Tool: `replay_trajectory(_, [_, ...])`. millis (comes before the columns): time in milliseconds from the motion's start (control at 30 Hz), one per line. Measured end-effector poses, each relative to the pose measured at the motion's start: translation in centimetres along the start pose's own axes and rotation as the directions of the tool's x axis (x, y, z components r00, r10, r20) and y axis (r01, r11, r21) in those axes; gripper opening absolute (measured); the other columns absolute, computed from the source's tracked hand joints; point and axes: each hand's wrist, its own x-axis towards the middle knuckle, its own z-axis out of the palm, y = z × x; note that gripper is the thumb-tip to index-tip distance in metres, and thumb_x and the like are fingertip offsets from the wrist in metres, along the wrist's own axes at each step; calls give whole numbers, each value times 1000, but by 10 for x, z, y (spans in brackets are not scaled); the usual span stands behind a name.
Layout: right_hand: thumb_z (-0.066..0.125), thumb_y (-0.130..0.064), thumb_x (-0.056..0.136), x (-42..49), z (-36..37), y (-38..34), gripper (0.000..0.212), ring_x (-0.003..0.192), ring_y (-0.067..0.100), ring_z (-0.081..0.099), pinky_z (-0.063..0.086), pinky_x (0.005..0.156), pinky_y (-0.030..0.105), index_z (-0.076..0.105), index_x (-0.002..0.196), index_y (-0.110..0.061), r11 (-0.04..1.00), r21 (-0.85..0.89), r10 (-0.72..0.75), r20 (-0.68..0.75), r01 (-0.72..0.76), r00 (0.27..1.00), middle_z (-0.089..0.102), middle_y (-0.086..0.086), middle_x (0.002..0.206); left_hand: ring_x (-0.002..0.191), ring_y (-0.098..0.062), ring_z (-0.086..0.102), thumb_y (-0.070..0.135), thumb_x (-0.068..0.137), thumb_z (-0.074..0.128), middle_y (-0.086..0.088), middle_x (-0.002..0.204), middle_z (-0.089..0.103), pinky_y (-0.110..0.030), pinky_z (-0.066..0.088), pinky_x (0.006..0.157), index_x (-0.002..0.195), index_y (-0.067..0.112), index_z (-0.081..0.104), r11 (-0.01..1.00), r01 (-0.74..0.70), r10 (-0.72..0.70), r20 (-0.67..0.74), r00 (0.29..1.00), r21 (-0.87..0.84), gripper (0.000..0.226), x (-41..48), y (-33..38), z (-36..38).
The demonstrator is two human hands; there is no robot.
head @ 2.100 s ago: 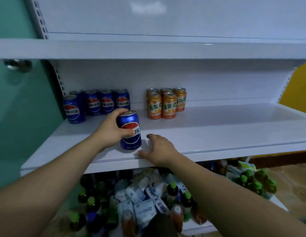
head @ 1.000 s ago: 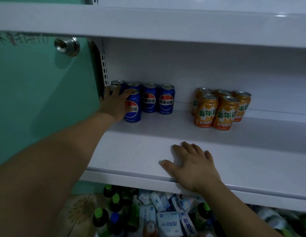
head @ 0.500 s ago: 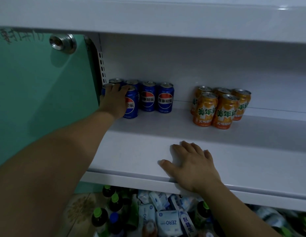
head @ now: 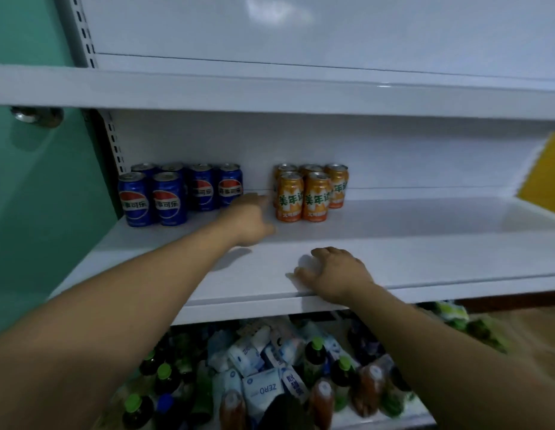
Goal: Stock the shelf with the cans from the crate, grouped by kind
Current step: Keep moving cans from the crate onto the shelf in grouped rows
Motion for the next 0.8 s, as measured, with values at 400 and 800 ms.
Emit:
replay_trajectory(400, [39,-71,88,-209,-51,238,77,130,29,45,42,100,40,35,147,-21,746,33,665,-94,-665,741,42,7,149,139,-26,30,45,87,61,-7,155,25,-36,30,112,148,20,28,827,-539,562,277,779,-161,74,-53,262,140])
replay_trajectory(800, [42,-67,90,-411,28,395,77,113,28,56,51,91,37,36,146,-13,206,161,966,127,-965,227,52,10,136,140,-24,28,47,87,60,-6,156,22,-32,29,111,150,20,24,604,-744,662,699,269,-285,77,-162,413,355])
